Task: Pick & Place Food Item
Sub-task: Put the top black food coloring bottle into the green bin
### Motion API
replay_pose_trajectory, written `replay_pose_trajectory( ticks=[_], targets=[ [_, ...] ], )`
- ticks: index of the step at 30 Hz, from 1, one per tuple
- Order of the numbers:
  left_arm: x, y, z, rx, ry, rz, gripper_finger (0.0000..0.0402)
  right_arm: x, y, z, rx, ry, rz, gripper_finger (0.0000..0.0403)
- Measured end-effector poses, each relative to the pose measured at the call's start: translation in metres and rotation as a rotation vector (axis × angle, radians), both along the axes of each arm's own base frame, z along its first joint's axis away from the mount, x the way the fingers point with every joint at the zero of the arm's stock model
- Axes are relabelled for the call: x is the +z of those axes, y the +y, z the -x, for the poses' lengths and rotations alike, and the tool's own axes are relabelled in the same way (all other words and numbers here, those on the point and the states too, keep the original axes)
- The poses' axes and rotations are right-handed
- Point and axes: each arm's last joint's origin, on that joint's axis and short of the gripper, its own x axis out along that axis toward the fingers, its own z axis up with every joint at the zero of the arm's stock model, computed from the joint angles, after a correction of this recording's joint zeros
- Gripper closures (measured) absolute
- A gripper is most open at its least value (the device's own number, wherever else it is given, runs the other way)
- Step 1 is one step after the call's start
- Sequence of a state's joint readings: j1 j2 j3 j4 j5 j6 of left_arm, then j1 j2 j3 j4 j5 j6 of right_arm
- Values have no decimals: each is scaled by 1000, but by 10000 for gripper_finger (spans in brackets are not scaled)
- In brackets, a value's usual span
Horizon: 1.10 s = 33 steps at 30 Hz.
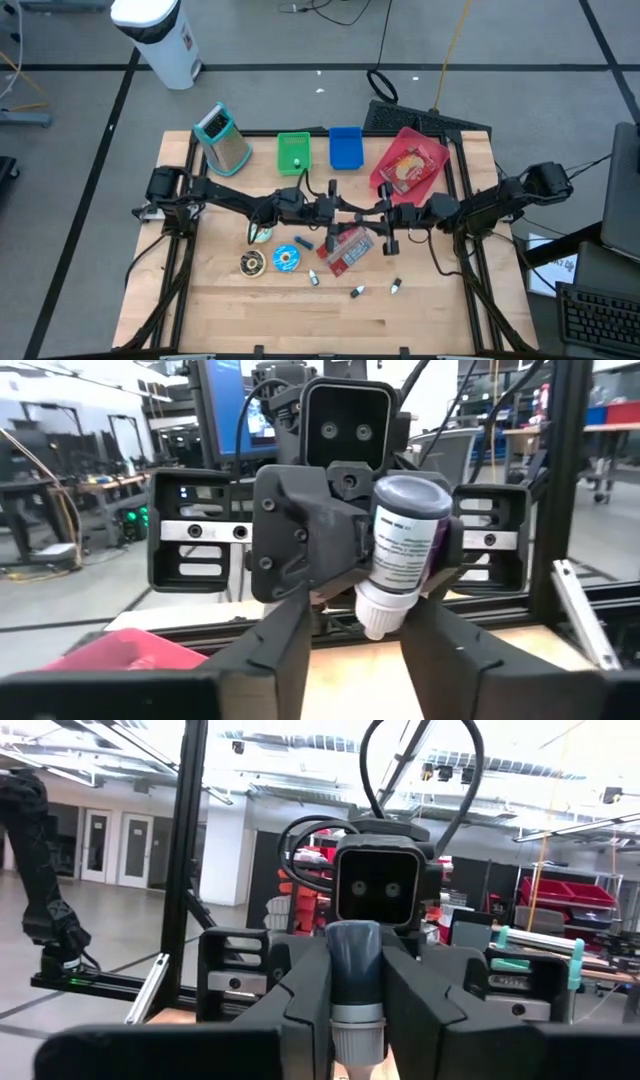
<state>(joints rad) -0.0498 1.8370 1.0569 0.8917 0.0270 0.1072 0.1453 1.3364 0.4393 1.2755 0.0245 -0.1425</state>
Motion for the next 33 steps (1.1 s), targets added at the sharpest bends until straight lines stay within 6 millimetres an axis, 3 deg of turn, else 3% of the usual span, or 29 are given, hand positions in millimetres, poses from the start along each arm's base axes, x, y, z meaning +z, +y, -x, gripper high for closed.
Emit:
replay_pose_trajectory(
  ticks=[17, 19, 33],
  targets=[
    [0, -1, 0, -1, -2, -58, 366, -5, -1, -2, 8, 61, -43, 324],
    [0, 0, 0, 2, -2, -67, 393, -5, -1, -2, 8, 57, -43, 322],
    [26, 1, 11, -21, -54, -76, 401, -4, -1, -1, 17, 59, -68, 324]
  ],
)
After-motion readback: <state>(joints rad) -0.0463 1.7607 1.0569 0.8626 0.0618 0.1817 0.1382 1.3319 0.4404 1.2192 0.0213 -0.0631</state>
